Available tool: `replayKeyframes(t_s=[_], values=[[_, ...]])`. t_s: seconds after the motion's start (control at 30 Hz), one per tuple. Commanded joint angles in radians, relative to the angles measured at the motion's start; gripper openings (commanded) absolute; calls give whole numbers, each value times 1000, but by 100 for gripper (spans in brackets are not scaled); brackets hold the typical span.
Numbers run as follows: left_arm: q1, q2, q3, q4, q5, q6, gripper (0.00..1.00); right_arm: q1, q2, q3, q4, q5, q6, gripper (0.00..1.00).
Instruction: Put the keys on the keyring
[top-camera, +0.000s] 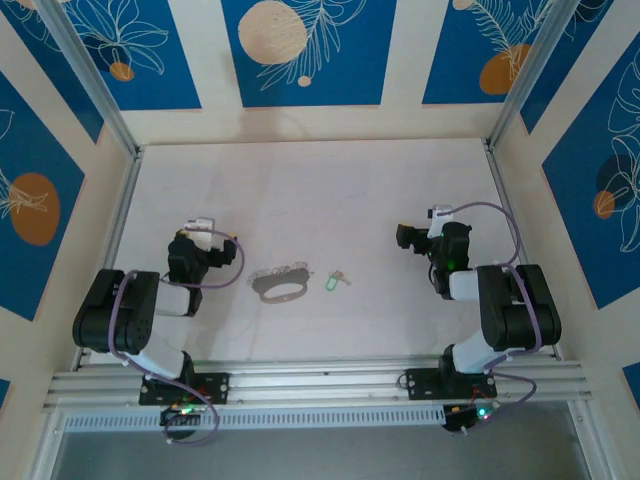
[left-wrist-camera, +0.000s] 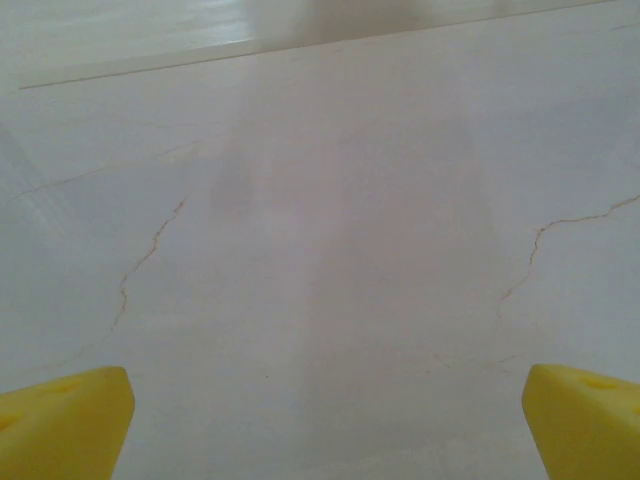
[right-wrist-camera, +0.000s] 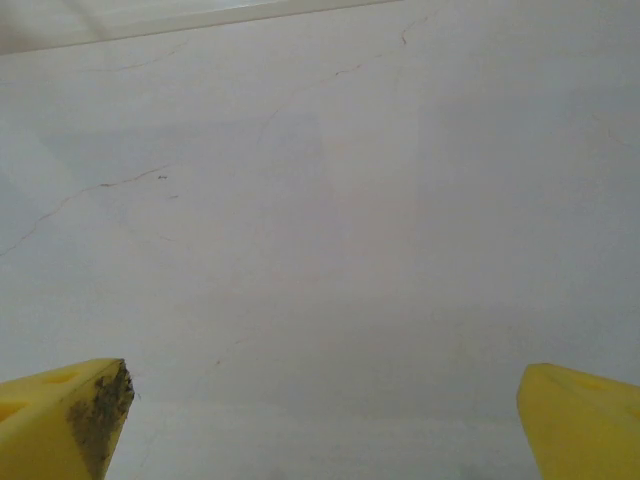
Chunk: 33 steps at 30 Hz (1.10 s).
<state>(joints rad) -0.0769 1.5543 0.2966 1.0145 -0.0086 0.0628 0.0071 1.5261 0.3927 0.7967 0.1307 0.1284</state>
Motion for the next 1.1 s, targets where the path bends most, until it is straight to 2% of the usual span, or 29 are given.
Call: replayKeyframes(t_s=[0.0, 0.27, 0.43, 0.77, 0.83, 0.9, 0.97, 1.07], values=[[-7, 0, 22, 16, -2, 16, 99, 2, -3, 19, 20, 7, -18, 99], [7, 2, 76, -87, 37, 13, 99, 3, -4, 18, 20, 7, -19, 99], [29, 3, 88, -108, 68, -8, 100, 2, -3, 18, 20, 7, -18, 99], [39, 2, 91, -115, 61, -20, 100, -6, -3, 21, 15, -8, -14, 99], [39, -5, 97, -120, 71, -16, 95, 0, -10, 19, 19, 12, -15, 99], [38, -53, 145, -242, 77, -14, 92, 10, -60, 61, -95, 47, -13, 99], [39, -92, 216, -404, 61, -20, 93, 23, -118, 107, -215, 59, -27, 100], [39, -125, 277, -530, 69, -12, 94, 37, -194, 167, -381, 61, 0, 100]])
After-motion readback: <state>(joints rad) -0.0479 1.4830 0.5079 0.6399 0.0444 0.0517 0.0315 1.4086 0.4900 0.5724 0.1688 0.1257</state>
